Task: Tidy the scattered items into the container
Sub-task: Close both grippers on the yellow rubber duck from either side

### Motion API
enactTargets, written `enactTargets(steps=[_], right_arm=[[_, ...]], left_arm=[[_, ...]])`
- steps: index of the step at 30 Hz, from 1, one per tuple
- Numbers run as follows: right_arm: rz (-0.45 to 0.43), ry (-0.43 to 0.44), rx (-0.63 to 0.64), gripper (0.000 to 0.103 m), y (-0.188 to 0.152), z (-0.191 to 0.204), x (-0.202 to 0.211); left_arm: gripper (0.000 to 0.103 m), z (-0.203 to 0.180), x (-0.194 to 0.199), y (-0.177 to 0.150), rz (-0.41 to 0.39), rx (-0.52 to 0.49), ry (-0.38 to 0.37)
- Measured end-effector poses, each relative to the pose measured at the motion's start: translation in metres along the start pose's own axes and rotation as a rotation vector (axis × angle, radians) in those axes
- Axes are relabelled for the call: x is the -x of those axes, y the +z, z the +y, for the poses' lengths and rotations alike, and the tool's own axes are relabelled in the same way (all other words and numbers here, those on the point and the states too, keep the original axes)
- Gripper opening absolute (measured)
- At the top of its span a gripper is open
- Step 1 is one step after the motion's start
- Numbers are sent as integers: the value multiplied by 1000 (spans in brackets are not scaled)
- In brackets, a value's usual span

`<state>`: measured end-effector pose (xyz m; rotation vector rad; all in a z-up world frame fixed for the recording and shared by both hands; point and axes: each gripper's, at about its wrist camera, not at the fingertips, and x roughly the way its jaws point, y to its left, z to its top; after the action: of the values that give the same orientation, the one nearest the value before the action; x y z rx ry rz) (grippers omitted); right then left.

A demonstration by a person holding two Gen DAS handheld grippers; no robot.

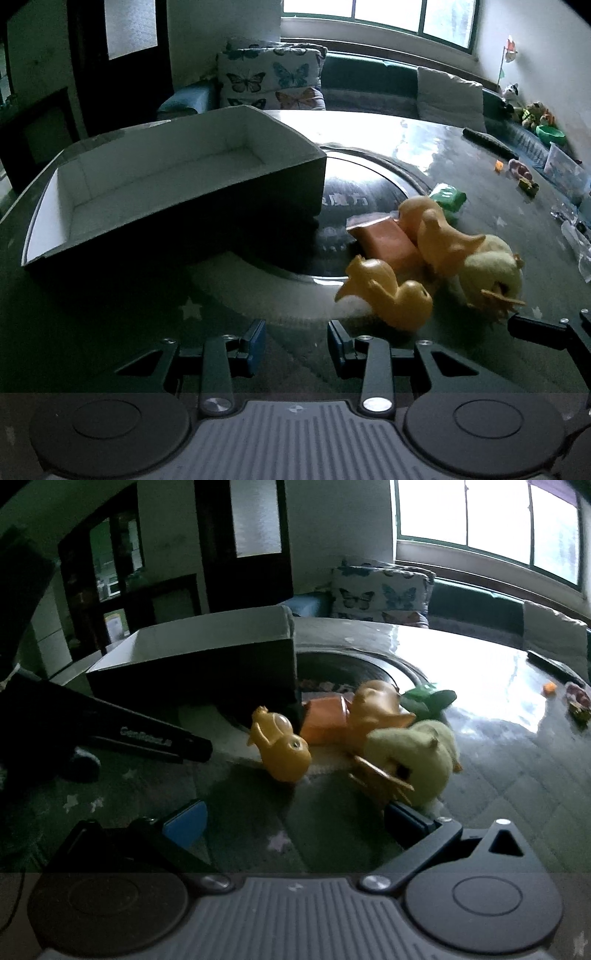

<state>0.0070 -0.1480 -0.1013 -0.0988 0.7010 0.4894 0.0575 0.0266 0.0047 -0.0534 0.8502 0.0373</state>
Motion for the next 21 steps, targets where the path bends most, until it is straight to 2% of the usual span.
enactTargets(steps=[10, 13, 21], right_arm=[[11, 38, 39, 102, 19, 7, -18], [17, 48, 56, 97, 21, 11, -22], [31, 69, 49, 92, 25, 13, -35]], left_arm=[[39, 6, -7, 15, 20, 5, -19], [39, 7, -8, 19, 24, 3, -24], [39, 7, -10, 22, 36, -6, -38]])
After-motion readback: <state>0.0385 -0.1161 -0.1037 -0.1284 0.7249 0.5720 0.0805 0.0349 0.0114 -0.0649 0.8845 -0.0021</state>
